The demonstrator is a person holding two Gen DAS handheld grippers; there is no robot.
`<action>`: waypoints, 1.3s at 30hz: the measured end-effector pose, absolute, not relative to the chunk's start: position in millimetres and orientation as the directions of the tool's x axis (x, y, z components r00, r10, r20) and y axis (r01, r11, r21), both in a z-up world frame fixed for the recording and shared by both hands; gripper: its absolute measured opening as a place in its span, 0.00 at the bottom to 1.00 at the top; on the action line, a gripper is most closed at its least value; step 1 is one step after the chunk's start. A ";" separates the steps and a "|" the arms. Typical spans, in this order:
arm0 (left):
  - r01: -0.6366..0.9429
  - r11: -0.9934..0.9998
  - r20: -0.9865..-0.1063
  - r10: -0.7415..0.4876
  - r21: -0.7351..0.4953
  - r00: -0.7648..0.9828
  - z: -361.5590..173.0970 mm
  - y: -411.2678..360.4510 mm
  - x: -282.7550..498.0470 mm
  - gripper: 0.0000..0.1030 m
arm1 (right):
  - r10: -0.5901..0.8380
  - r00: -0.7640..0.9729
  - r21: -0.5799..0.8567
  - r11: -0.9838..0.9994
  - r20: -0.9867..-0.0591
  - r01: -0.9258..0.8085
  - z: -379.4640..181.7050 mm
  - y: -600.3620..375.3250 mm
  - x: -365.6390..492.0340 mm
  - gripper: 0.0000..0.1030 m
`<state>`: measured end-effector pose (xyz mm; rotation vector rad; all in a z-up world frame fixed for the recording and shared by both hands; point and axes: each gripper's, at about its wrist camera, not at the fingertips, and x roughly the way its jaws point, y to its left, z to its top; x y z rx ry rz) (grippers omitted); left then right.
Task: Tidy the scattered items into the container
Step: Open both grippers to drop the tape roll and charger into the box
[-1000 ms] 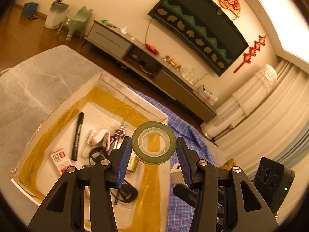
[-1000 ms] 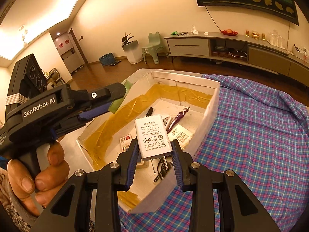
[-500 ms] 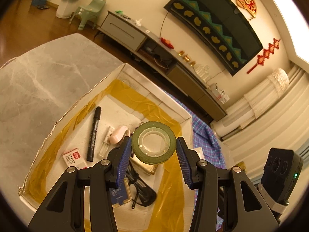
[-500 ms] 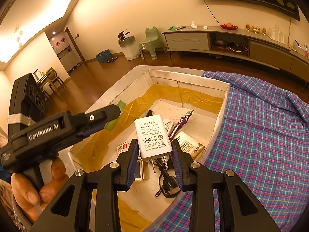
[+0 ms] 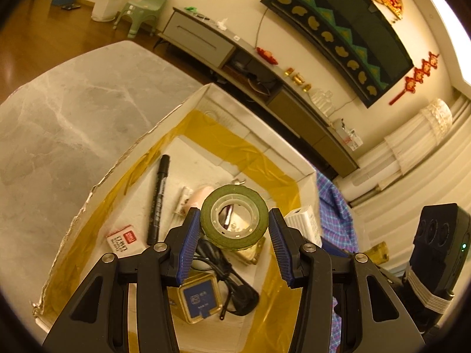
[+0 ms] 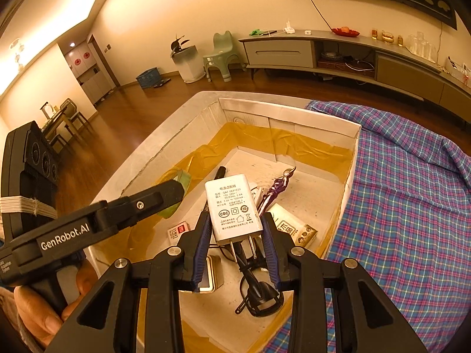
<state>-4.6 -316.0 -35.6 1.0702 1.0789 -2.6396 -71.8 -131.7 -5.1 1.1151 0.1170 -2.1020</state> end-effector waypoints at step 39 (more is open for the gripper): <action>0.291 -0.750 -0.648 0.232 -0.594 -0.725 -39.7 -316.2 9.8 0.51 | -0.461 -0.415 0.177 -0.808 -0.785 0.562 -11.3 -160.3 -80.5 0.35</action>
